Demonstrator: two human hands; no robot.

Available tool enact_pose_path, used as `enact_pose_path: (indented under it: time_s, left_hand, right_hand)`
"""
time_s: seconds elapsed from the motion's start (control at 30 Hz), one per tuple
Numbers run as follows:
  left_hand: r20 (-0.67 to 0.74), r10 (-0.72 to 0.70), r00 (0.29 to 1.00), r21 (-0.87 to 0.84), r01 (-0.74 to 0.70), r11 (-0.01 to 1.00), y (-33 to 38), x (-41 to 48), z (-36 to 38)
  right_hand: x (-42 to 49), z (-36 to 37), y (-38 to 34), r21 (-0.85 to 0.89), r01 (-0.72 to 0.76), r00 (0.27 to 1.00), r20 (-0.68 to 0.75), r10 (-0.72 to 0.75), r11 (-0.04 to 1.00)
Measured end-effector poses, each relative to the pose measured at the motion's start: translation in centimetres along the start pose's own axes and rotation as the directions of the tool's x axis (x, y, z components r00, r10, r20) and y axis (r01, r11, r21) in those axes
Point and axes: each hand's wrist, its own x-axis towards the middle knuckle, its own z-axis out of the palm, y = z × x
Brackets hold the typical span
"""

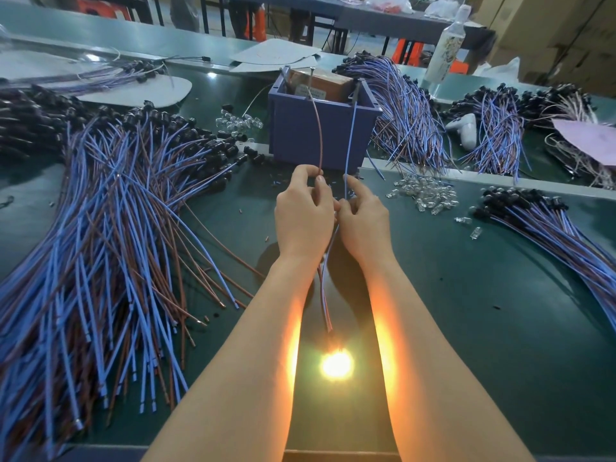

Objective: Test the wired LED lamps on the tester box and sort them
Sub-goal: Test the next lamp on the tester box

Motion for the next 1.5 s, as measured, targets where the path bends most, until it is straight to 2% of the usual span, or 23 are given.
enact_pose_path:
  time_s: [0.2,0.27,0.37,0.43,0.53,0.6,0.63,0.7,0.73,0.8,0.87,0.93,0.97,1.0,1.03,1.1,1.13,1.17,1.27,1.37,1.43,1.5]
  left_hand:
    - [0.006,-0.015,1.0,-0.032,0.015,0.999,0.2,0.0,-0.1]
    - [0.037,-0.009,0.999,-0.082,0.012,0.997,0.6,0.4,-0.3]
    - [0.215,0.034,0.976,-0.16,0.001,0.987,1.5,0.7,-0.6]
    - [0.343,0.045,0.938,-0.202,0.027,0.979,2.4,0.7,-0.8]
    - [0.422,0.123,0.898,-0.235,-0.022,0.972,4.4,0.8,-0.8]
    - [0.483,0.176,0.857,-0.247,-0.06,0.967,6.3,1.0,-0.6]
    - [0.514,0.188,0.837,-0.241,-0.07,0.968,7.4,1.1,-0.5]
    - [0.523,0.181,0.833,-0.176,-0.102,0.979,9.1,1.3,0.0]
    - [0.486,0.174,0.856,-0.093,-0.147,0.985,9.8,1.4,0.2]
    - [0.398,0.162,0.903,0.198,-0.257,0.946,10.5,1.2,0.7]
    - [0.419,0.091,0.903,0.415,-0.28,0.866,11.0,0.4,1.5]
    - [0.527,0.022,0.85,0.4,-0.27,0.876,11.9,-0.6,3.2]
    - [0.572,0.011,0.82,0.302,-0.223,0.927,12.6,-1.2,4.3]
    - [0.599,-0.004,0.8,0.149,-0.107,0.983,13.4,-1.6,5.7]
    - [0.623,-0.04,0.781,-0.024,0.07,0.997,14.2,-2.0,7.2]
    - [0.659,-0.121,0.742,-0.284,0.395,0.874,15.7,-3.0,10.1]
    - [0.655,-0.144,0.742,-0.344,0.462,0.817,15.9,-3.7,11.7]
    - [0.65,-0.144,0.746,-0.357,0.467,0.809,16.0,-4.4,13.3]
    - [0.649,-0.095,0.755,-0.202,0.291,0.935,15.5,-6.9,17.7]
    - [0.74,-0.082,0.667,-0.021,0.145,0.989,14.8,-8.9,20.9]
    - [0.787,-0.136,0.602,0.074,0.127,0.989,14.1,-9.6,22.4]
    - [0.805,-0.184,0.565,0.118,0.151,0.981,13.5,-10.0,23.3]
  right_hand:
    - [-0.2,-0.6,-0.9,0.051,-0.072,0.997,0.007,0.071,0.996]
    - [-0.2,-1.4,-1.6,0.248,-0.131,0.987,0.124,0.102,0.96]
    - [-0.5,-3.6,-2.3,0.577,-0.26,0.918,0.396,0.013,0.774]
    - [-0.7,-5.2,-2.3,0.66,-0.331,0.88,0.474,-0.032,0.674]
    - [-1.3,-6.8,-2.3,0.744,-0.411,0.85,0.522,-0.074,0.528]
    - [-1.5,-7.8,-2.6,0.783,-0.404,0.862,0.499,-0.091,0.472]
    - [-1.5,-8.3,-2.9,0.788,-0.377,0.878,0.471,-0.082,0.487]
    - [-1.4,-9.5,-3.5,0.76,-0.278,0.933,0.358,-0.022,0.587]
    - [-1.3,-10.2,-3.9,0.741,-0.203,0.967,0.254,0.013,0.64]
    - [-1.1,-11.9,-4.4,0.735,-0.042,0.997,-0.015,0.078,0.676]
    - [-1.1,-13.7,-4.8,0.748,0.117,0.96,-0.253,0.119,0.653]
    - [-1.4,-15.4,-4.8,0.76,0.228,0.902,-0.4,0.161,0.608]
    - [-1.7,-16.2,-4.6,0.773,0.266,0.875,-0.444,0.192,0.575]
    - [-2.0,-17.1,-4.3,0.791,0.296,0.851,-0.473,0.228,0.535]
    - [-2.3,-17.9,-3.7,0.811,0.321,0.828,-0.491,0.271,0.49]
    - [-3.0,-19.6,-2.2,0.85,0.357,0.781,-0.499,0.376,0.386]
    - [-3.3,-20.3,-1.1,0.87,0.364,0.758,-0.485,0.436,0.334]
    - [-3.7,-20.9,0.0,0.888,0.363,0.735,-0.458,0.499,0.281]
    - [-4.9,-21.8,3.7,0.924,0.35,0.662,-0.362,0.656,0.157]
    - [-5.8,-22.0,6.8,0.955,0.275,0.6,-0.263,0.755,0.113]
    - [-6.1,-22.1,8.3,0.974,0.2,0.59,-0.206,0.781,0.105]
    - [-6.4,-22.5,9.1,0.988,0.119,0.595,-0.152,0.79,0.101]
